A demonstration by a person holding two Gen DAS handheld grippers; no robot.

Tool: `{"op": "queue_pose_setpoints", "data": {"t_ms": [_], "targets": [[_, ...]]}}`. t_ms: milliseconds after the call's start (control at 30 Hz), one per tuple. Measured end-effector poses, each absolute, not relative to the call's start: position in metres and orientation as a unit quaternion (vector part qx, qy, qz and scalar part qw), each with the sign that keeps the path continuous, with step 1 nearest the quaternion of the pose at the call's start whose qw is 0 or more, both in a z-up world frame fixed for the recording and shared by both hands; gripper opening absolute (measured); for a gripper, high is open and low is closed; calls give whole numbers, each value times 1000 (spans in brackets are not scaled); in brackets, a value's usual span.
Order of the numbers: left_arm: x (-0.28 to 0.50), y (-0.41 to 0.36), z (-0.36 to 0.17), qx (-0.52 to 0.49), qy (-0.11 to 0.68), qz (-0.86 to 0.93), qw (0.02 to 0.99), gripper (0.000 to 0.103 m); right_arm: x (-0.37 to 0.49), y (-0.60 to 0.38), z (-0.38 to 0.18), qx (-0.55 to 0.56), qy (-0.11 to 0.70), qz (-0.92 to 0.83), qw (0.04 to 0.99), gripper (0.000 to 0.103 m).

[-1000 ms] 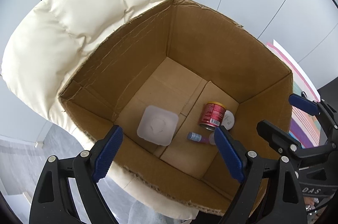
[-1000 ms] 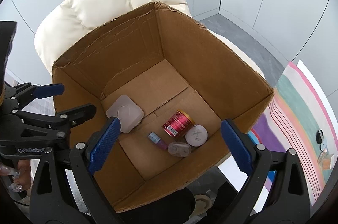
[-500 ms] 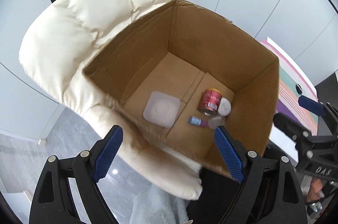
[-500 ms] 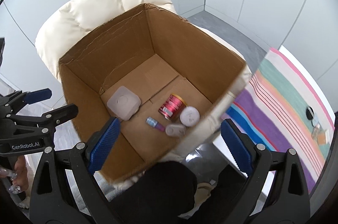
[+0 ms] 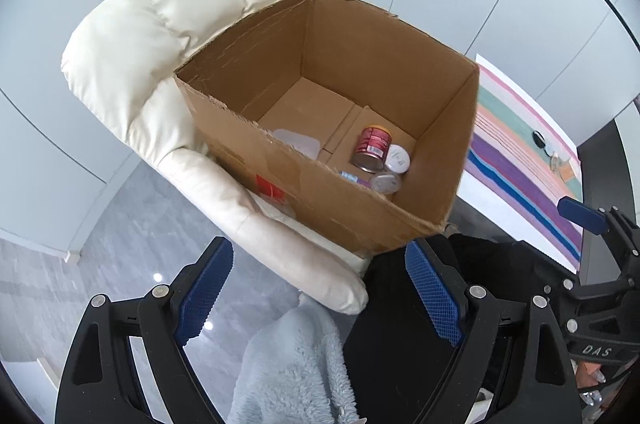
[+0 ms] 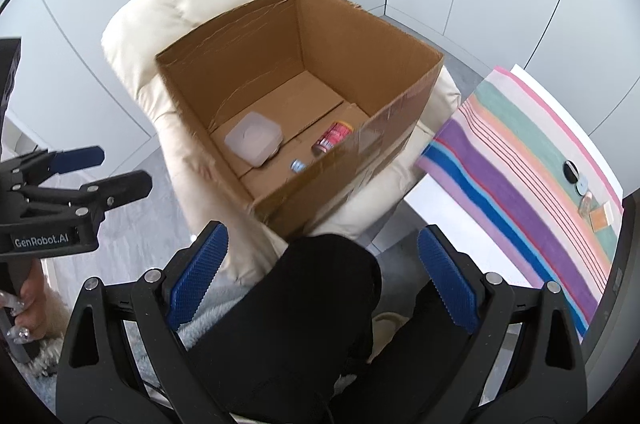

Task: Organize objects
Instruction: 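Withdraw both tools from the box back toward the striped towel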

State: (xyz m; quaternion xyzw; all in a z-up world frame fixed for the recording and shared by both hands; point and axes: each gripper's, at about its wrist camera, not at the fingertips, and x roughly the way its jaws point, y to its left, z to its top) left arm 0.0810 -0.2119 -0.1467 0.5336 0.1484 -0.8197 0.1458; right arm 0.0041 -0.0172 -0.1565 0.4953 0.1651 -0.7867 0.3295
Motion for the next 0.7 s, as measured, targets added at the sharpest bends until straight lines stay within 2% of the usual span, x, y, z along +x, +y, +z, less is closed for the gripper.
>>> {"op": "queue_pose_setpoints", "data": {"t_ms": [433, 700], "targets": [[75, -186, -143, 525, 129, -830, 136, 89, 20, 18, -134, 472, 146, -810, 317, 98], [35, -137, -148, 537, 86, -835, 80, 89, 3, 76, -130, 475, 106, -834, 260, 98]]}}
